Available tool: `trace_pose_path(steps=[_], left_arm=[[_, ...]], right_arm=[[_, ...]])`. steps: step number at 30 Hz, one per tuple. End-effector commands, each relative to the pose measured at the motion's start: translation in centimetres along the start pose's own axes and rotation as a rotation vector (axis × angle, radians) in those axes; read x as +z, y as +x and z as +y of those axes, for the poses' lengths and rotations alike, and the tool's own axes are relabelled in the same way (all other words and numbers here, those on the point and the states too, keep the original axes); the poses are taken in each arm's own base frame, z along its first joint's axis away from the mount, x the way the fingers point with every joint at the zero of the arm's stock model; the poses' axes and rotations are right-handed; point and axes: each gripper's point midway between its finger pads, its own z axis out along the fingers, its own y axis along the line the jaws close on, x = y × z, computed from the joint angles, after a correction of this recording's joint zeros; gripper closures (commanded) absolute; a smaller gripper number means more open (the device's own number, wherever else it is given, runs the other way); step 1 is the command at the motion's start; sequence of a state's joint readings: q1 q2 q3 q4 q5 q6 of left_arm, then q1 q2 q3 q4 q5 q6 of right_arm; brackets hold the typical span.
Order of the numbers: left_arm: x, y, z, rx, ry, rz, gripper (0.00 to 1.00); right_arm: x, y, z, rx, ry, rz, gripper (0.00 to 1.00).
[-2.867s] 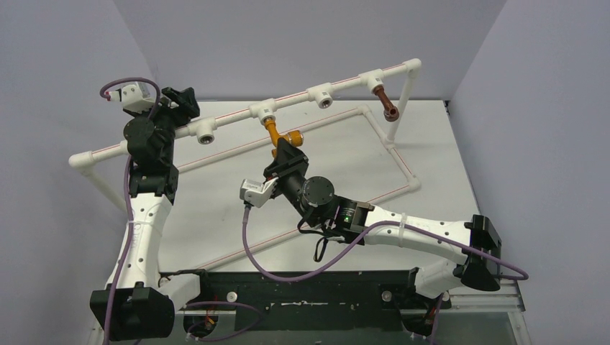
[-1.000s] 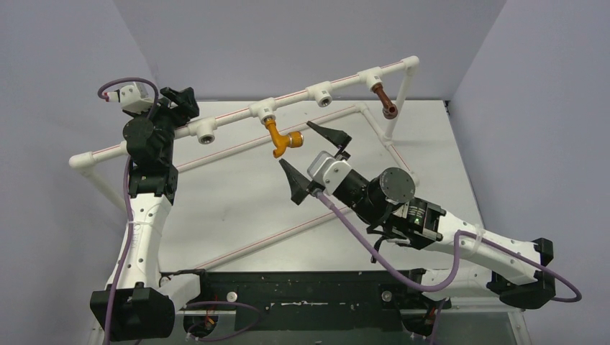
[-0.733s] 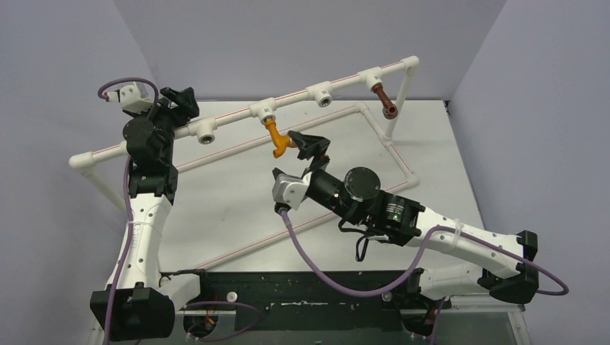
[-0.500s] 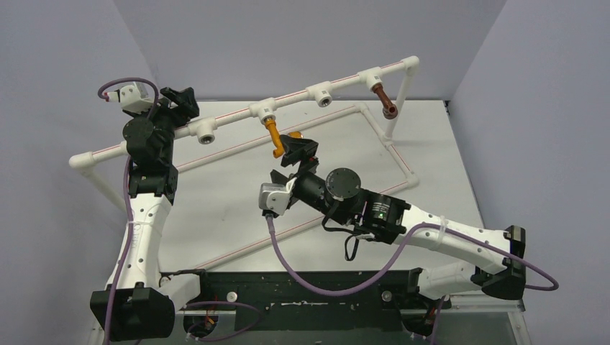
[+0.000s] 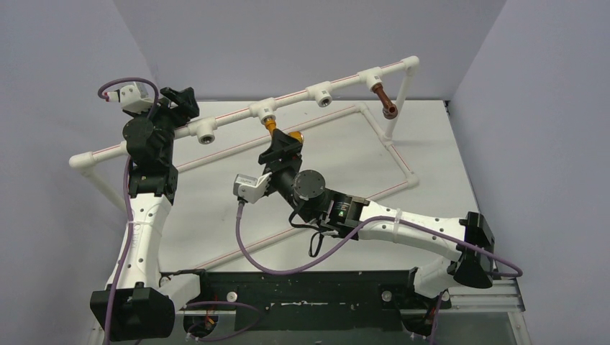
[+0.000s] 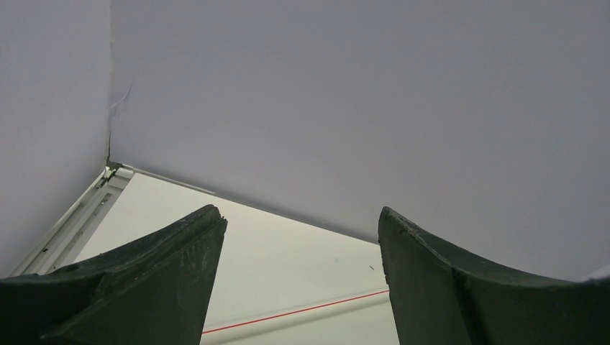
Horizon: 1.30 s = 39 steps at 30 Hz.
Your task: Install the water faucets
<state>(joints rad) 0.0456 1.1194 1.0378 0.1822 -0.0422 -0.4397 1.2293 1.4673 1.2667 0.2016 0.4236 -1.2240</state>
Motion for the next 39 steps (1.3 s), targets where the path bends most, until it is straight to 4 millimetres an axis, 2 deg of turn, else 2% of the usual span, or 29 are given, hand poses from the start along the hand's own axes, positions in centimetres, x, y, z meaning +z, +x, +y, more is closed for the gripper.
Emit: trace_pose_path(steps=[1,6,9,12,17,18,23,34,39], left_arm=[[-5.4,17.3,7.2,0.032,-0.206,0.609,0.25],[-5.4,17.3,7.2,0.032,-0.206,0.608,0.25],[-5.4,17.4,7.2,0.032,-0.207,0.61,0.25],[-5.4,17.4,7.2,0.032,-0.206,0.609,0.25],[-5.4,17.4,7.2,0.032,-0.206,0.609,0.24],[-5.4,17.4,7.2,0.032,-0.206,0.609,0.25],[-5.4,17.3,7.1,0.03,-0.203,0.609,0.25],[-5.4,17.0,6.8,0.026,-0.191,0.599,0.25],[-5.5,16.8,6.6,0.024,-0.184,0.594,0.24]], right_arm=[[-0.1,1.6,-3.6,0.051,0.16,0.094,0.3],[0.2,2.5,-3.3,0.077,0.178,0.13,0.39],[0.4,2.8,-3.1,0.111,0.182,0.139,0.49],[0.6,2.8,-2.9,0.151,0.183,0.141,0.65],[0.5,2.8,-3.1,0.297,0.224,0.136,0.98],[0.5,2.8,-3.2,0.344,0.234,0.132,1.0],[0.5,2.7,-3.5,0.59,0.3,0.12,1.0],[0.8,1.3,-3.8,1.231,0.419,0.018,1.0],[1.0,0.5,-4.3,1.467,0.442,-0.037,1.0]])
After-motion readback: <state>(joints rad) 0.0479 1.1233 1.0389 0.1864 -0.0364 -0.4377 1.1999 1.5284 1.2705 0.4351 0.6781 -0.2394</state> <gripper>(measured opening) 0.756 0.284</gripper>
